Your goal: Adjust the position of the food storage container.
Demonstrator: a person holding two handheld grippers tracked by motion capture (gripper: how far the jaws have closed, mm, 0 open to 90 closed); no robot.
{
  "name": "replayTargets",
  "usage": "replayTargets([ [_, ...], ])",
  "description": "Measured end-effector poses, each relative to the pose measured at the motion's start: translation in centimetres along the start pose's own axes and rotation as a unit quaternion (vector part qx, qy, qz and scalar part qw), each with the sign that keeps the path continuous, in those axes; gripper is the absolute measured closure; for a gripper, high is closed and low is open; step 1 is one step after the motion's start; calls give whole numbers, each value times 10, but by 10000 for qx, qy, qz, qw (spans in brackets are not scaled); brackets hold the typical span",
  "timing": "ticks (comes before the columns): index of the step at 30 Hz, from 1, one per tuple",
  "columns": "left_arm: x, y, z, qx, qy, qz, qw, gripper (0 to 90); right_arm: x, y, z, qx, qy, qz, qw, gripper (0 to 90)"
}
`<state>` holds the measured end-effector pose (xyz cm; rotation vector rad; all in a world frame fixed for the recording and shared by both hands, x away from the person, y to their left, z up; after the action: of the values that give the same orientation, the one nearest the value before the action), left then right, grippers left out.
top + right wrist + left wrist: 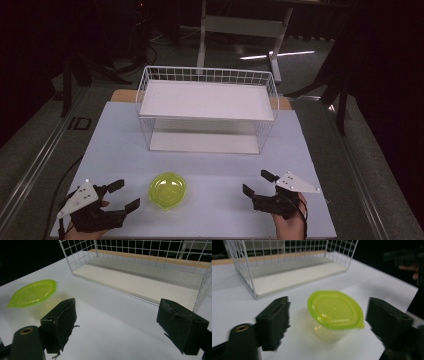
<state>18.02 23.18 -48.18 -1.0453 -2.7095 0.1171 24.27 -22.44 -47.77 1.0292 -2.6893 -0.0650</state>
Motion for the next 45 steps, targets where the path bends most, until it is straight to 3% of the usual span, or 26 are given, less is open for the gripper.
replayTargets([
  [1,0,0,1,-2,91,55,9999,213,0,0,0,0,0,0,10000,159],
  [3,-1,-2,4,-21,273,8,9996,381,0,0,0,-8,-8,-6,10000,159],
  [4,-1,-2,5,-47,415,-2,9991,419,-1,0,0,-27,-5,-17,10000,159],
  [5,-2,-3,6,-159,578,-127,9981,473,-1,0,0,-37,-7,-21,10000,159],
  [6,-3,-3,7,-250,736,-237,9967,593,-1,0,0,-92,4,-71,9999,164],
  [7,-4,-3,7,-263,833,-256,9958,593,-1,0,0,-92,4,-71,9999,164],
  [9,-7,-1,13,-148,1144,-298,9929,793,-1,1,0,-102,-4,-111,9999,164],
  [11,-8,-1,16,-73,1226,-299,9920,894,-1,2,-1,-98,-25,-118,9999,163],
  [12,-13,-2,23,-47,1422,-205,9896,899,-1,2,-1,-97,-33,-119,9999,163],
  [13,-13,-2,23,-47,1422,-205,9896,900,-1,2,-1,-97,-33,-119,9999,163],
  [15,-22,-5,30,-216,1764,-68,9841,900,-1,2,0,-94,-28,-117,9999,163],
  [19,-31,-5,36,-163,1903,110,9815,900,-2,1,0,-137,-13,-113,9998,163],
  [22,-41,-8,41,-75,2051,305,9782,900,-1,0,0,-147,-20,-101,9998,163],
  [24,-43,-8,43,-74,2037,311,9785,900,-1,0,0,-157,-22,-102,9998,163],
  [28,-53,-10,48,-110,2128,348,9764,900,-2,-1,1,-158,-5,-77,9998,163],
  [35,-63,-1,51,-28,2130,213,9768,900,-4,0,2,-162,15,-77,9998,163],
  [36,-65,2,51,64,2150,196,9764,900,-4,-1,2,-157,23,-67,9999,163],
  [45,-86,6,45,-38,2118,99,9773,900,-5,1,3,-157,41,-70,9998,163],
])
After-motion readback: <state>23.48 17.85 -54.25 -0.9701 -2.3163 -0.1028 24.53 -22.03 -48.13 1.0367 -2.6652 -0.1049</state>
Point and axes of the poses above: each handheld gripper's, and its own axes: x roughly backward along the jaws, z roughly out of its underside, y roughly to its left, the point moved 2 cm from there along -x, roughly forward along the jaws, and after that the axes turned 10 degrees about -y, right-handed, at the moved point
